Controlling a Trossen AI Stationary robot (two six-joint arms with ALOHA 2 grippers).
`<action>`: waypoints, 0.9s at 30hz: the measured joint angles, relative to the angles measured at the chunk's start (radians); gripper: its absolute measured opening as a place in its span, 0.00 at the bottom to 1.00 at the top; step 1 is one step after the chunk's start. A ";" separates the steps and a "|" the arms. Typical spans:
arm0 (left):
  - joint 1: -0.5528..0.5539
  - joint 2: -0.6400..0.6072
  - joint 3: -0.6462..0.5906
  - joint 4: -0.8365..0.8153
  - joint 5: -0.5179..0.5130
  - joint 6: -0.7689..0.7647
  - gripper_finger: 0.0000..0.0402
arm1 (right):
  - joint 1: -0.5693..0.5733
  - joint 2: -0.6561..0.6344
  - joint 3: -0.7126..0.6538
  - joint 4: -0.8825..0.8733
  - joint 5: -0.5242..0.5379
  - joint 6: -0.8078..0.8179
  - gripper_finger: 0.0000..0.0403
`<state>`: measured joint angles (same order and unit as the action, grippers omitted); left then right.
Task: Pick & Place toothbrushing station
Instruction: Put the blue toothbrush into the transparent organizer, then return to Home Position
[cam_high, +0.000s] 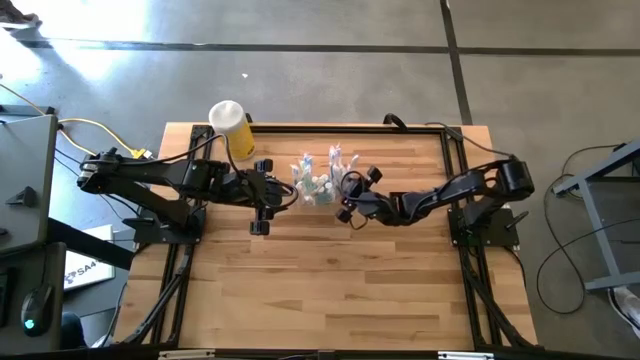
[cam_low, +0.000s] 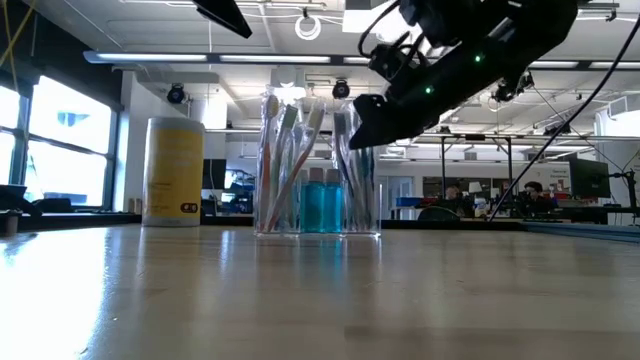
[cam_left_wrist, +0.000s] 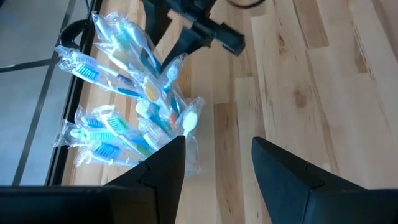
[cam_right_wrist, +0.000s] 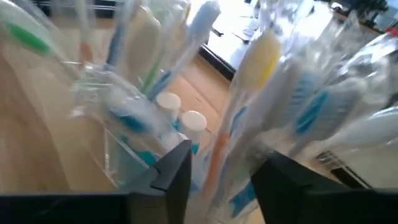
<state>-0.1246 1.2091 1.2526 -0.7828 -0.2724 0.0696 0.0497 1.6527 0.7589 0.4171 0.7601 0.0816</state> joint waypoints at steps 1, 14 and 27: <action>0.000 0.000 0.000 0.000 0.000 0.000 0.44 | 0.007 -0.010 0.000 -0.002 0.002 -0.010 0.37; 0.000 0.000 0.000 -0.116 -0.001 -0.022 0.44 | 0.155 -0.212 0.000 -0.147 0.237 -0.138 0.47; 0.001 -0.160 0.002 -0.451 -0.105 0.010 0.42 | 0.156 -0.630 0.000 -0.803 0.016 0.123 0.02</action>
<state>-0.1238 1.0488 1.2541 -1.2333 -0.3771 0.0798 0.2057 1.0228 0.7586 -0.3863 0.7758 0.2042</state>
